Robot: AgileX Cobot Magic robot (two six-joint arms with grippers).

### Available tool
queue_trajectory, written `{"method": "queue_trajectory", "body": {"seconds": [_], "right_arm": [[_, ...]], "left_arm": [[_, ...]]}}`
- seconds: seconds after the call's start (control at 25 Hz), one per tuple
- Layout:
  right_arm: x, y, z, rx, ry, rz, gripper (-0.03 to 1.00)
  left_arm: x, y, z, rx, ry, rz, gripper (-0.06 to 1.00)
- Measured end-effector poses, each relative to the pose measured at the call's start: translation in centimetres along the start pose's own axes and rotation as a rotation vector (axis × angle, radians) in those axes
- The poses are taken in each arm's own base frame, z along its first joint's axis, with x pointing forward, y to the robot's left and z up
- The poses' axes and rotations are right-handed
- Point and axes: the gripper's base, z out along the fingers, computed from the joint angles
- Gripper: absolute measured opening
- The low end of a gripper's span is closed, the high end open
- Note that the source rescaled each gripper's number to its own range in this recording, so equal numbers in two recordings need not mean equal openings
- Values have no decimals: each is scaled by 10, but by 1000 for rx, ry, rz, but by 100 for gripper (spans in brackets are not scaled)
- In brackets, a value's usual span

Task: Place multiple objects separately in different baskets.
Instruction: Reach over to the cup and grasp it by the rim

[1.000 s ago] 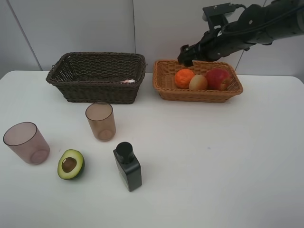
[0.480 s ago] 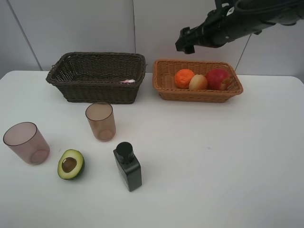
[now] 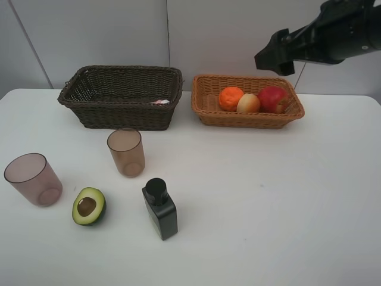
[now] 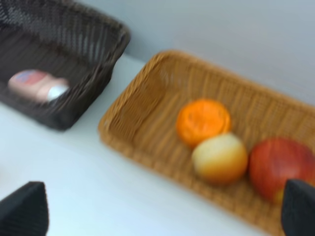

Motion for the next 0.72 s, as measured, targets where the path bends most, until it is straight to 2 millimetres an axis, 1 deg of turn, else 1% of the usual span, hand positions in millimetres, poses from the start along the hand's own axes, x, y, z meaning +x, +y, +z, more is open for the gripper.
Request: {"method": "queue_trajectory", "body": {"seconds": [0.12,0.4,0.56,0.72], "right_arm": [[10,3,-24,-7,79,20,100],[32,2,-75,50,277,71,100],[41,1,-101,88,272,105,100],[65,-1,-119,136,257,151,100]], "left_arm": [[0,0,0,0,0,0,100],[0,0,0,0,0,0,100],[0,0,0,0,0,0,100],[0,0,0,0,0,0,100]]}}
